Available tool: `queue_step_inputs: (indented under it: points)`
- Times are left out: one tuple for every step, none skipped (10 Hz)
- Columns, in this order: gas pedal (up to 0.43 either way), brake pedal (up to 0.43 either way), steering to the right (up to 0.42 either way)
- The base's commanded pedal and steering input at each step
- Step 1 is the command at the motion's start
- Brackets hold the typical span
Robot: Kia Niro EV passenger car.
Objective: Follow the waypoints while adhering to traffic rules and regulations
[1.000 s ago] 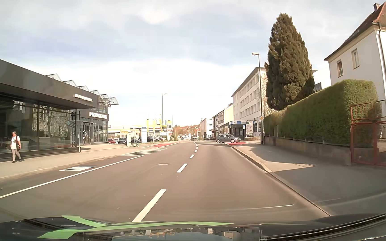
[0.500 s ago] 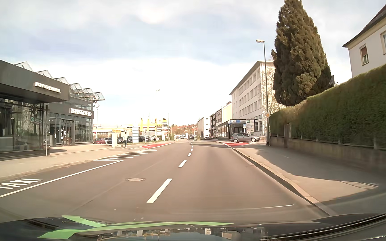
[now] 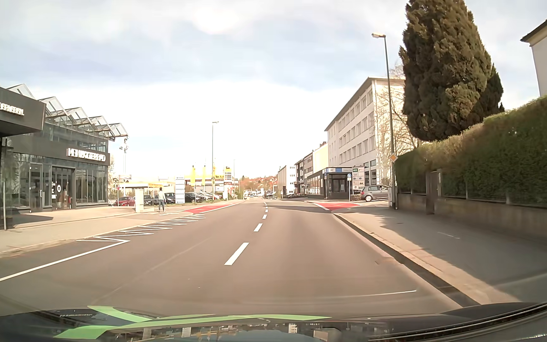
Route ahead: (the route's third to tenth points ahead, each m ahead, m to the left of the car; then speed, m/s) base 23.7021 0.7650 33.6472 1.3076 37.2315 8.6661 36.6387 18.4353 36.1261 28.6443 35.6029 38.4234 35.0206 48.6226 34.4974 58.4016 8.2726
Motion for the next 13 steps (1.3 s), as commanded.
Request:
queue_step_inputs:
  points:
    - [0.0, 0.055, 0.001]
    - [0.0, 0.055, 0.0]
    - [0.0, 0.055, -0.001]
    - [0.0, 0.037, -0.001]
    - [0.0, 0.0, -0.004]
    - [0.0, 0.0, -0.01]
    - [0.0, 0.0, -0.014]
    - [0.0, 0.0, -0.014]
    - [0.0, 0.012, -0.013]
    - [0.0, 0.067, -0.012]
    - [0.0, 0.11, -0.012]
    - [0.0, 0.159, -0.012]
    - [0.0, 0.183, -0.014]
